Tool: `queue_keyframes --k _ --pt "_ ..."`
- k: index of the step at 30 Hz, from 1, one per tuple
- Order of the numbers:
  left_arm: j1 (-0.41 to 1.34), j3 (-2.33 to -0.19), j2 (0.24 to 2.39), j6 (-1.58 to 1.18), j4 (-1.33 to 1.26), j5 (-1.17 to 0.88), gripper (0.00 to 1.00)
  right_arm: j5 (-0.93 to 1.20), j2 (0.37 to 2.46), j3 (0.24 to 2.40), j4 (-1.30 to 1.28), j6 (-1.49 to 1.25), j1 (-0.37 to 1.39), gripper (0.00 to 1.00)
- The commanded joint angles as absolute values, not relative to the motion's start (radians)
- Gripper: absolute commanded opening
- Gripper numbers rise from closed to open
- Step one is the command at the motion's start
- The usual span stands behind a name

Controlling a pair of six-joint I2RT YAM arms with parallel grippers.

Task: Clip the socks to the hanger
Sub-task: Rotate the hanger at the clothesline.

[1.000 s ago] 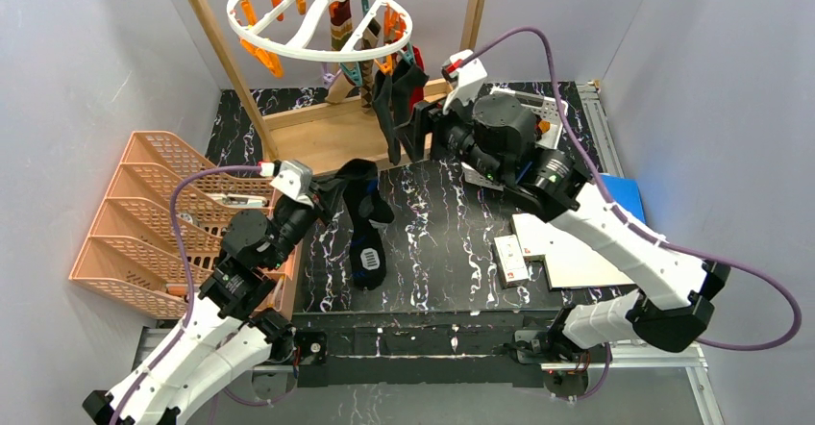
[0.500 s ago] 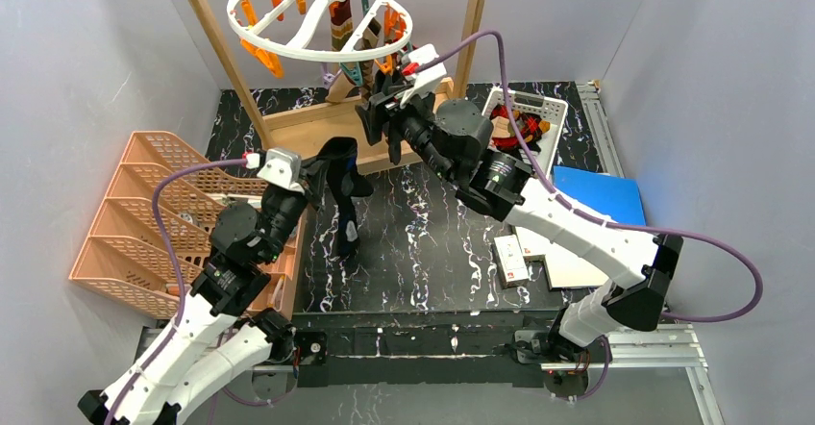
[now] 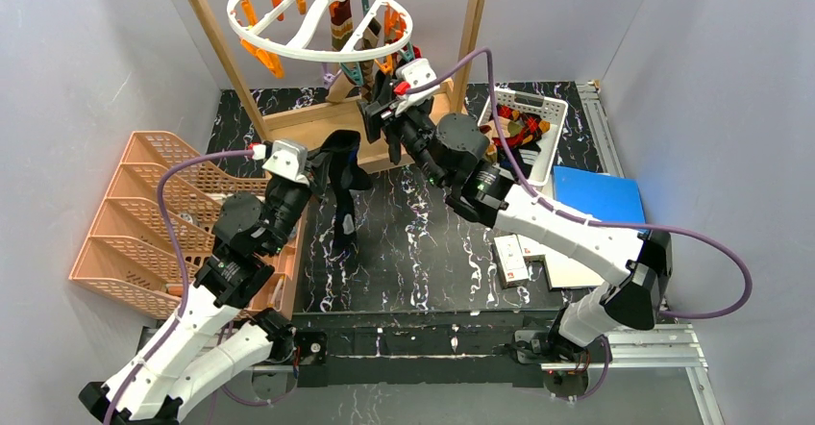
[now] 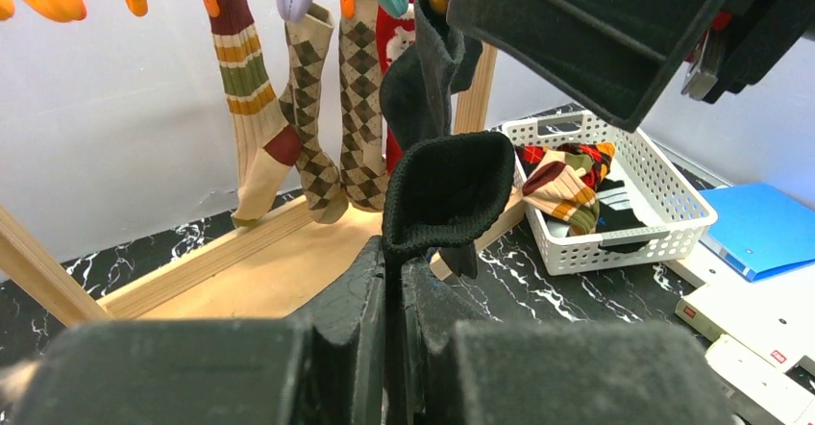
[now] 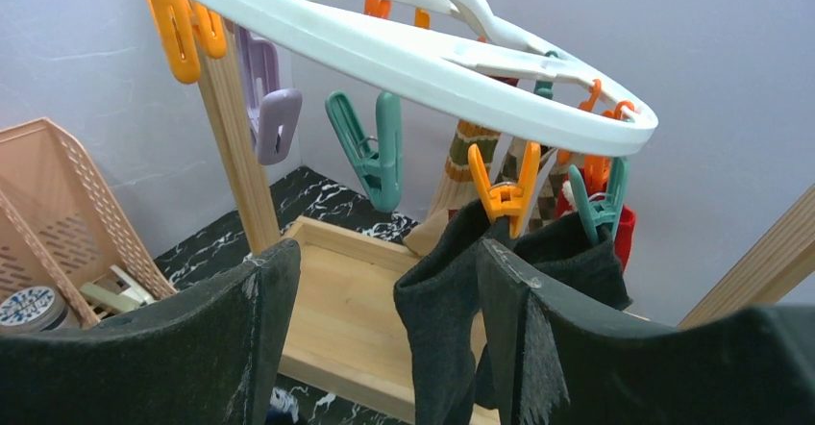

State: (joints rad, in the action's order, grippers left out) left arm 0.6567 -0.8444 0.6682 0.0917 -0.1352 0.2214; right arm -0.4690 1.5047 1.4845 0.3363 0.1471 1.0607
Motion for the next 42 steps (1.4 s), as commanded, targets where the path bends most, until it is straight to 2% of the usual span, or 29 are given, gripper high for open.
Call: queue_keyframes --k 1,20,24,42 --pt "0.661 -0.828 0.644 0.077 -0.176 0.228 0.0 -0.467 1.505 1.477 0.514 0.214 1.064 0.75" --pt "0.661 -0.759 0.57 0.048 -0.164 0.229 0.0 -0.539 1.658 1.551 0.658 0.261 1.068 0.75" --pt "0.661 -0.753 0.569 0.043 -0.165 0.224 0.0 -0.565 1.679 1.534 0.744 0.289 1.069 0.77" --pt "0.66 -0.741 0.565 0.025 -0.173 0.226 0.0 -0.585 1.75 1.607 0.818 0.288 1.069 0.82"
